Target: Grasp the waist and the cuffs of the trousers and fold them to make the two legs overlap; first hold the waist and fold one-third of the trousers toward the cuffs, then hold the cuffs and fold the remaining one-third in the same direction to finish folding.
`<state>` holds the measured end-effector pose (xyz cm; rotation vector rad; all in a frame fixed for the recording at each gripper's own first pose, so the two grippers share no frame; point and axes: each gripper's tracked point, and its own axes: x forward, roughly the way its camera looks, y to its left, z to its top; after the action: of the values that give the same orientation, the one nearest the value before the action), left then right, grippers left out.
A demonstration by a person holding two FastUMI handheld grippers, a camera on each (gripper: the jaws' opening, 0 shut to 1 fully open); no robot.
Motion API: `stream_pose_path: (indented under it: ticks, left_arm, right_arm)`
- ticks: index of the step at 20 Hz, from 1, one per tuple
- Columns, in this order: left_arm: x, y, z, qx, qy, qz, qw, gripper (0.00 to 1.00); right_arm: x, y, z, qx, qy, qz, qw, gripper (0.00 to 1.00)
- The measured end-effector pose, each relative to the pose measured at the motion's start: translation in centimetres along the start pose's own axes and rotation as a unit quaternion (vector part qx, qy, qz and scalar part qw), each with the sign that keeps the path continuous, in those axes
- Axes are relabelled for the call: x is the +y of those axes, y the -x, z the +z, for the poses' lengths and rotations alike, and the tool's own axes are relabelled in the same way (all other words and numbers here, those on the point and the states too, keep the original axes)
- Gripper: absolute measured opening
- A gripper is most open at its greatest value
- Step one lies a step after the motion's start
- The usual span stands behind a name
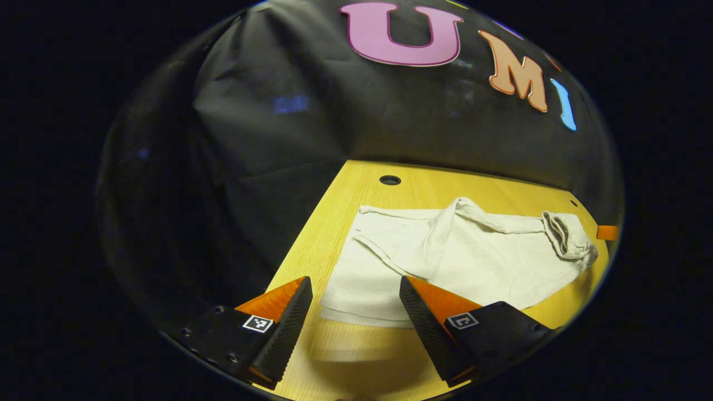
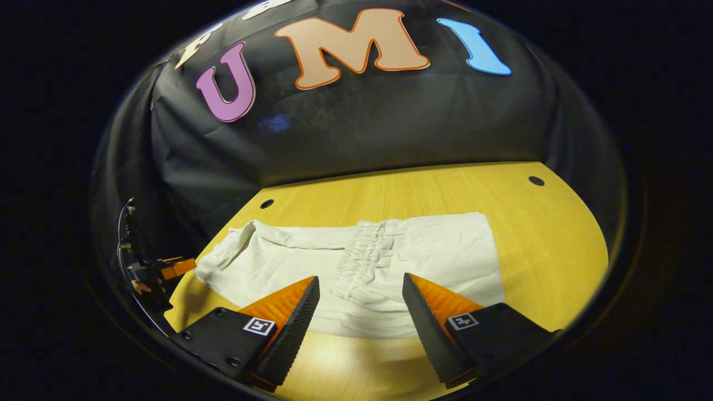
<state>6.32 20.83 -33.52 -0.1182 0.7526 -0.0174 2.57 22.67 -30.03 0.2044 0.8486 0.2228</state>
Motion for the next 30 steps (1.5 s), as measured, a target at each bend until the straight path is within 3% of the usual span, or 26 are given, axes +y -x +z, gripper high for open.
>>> stream_pose_path:
  ticks: [3, 4, 8, 10, 11, 16, 17, 19, 21, 22, 24, 28, 29, 30]
  left_arm:
    - [0.4, -1.9, -2.1, 0.031, 0.008, 0.012, 0.999, 0.97]
    - [0.5, -2.1, -2.5, 0.035, 0.012, 0.015, 0.999, 0.97]
    - [0.3, -2.1, -2.6, 0.04, 0.008, 0.022, 0.999, 0.97]
    - [0.1, -2.2, -2.5, 0.044, 0.004, 0.017, 0.999, 0.98]
    - [-0.2, -2.1, -2.6, 0.049, 0.002, 0.016, 0.999, 0.87]
    - [-2.6, -2.4, -2.2, 0.048, 0.011, 0.005, 0.999, 0.38]
    - [-2.6, -2.5, -2.0, 0.047, 0.014, 0.012, 0.999, 0.13]
    - [-2.5, -2.5, -1.4, 0.045, 0.012, 0.023, 0.999, 0.01]
    - [-3.0, -2.0, -0.8, 0.048, 0.022, 0.019, 0.998, 0.0]
    - [-3.7, -2.0, 0.1, 0.041, 0.031, 0.013, 0.999, 0.0]
    - [-5.1, -1.7, 1.8, 0.023, 0.042, 0.004, 0.999, 0.0]
    - [-7.3, -0.1, 5.2, -0.008, 0.048, -0.009, 0.999, 0.0]
    - [-8.2, 0.4, 6.2, -0.018, 0.047, -0.014, 0.999, 0.0]
    - [-8.9, 0.8, 7.0, -0.024, 0.046, -0.016, 0.999, 0.0]
  right_arm:
    - [-0.7, 0.8, -0.1, 0.001, 0.007, -0.015, 1.0, 0.97]
    - [-0.8, 1.0, -0.1, 0.001, 0.007, -0.018, 1.0, 0.91]
    - [-1.4, 1.5, 0.1, -0.003, 0.008, -0.024, 1.0, 0.97]
    - [-1.7, 1.6, 0.1, -0.002, 0.009, -0.026, 1.0, 0.91]
    - [-1.9, 1.6, 0.1, -0.002, 0.009, -0.026, 1.0, 0.97]
    - [-3.4, 2.7, 0.9, -0.013, 0.011, -0.027, 0.999, 0.96]
    - [-3.9, 3.0, 1.0, -0.016, 0.01, -0.028, 0.999, 0.96]
    - [-4.6, 3.4, 1.3, -0.019, 0.008, -0.027, 0.999, 0.96]
    - [-5.5, 3.7, 1.4, -0.019, 0.014, -0.029, 0.999, 0.97]
    - [-6.0, 4.0, 1.5, -0.019, 0.016, -0.028, 0.999, 0.91]
    - [-6.7, 4.3, 1.6, -0.02, 0.014, -0.026, 0.999, 0.96]
    - [-7.5, 4.8, 1.8, -0.022, 0.011, -0.018, 1.0, 0.91]
    - [-7.7, 5.0, 1.9, -0.022, 0.012, -0.016, 1.0, 0.96]
    - [-8.0, 5.1, 2.1, -0.023, 0.014, -0.014, 1.0, 0.91]
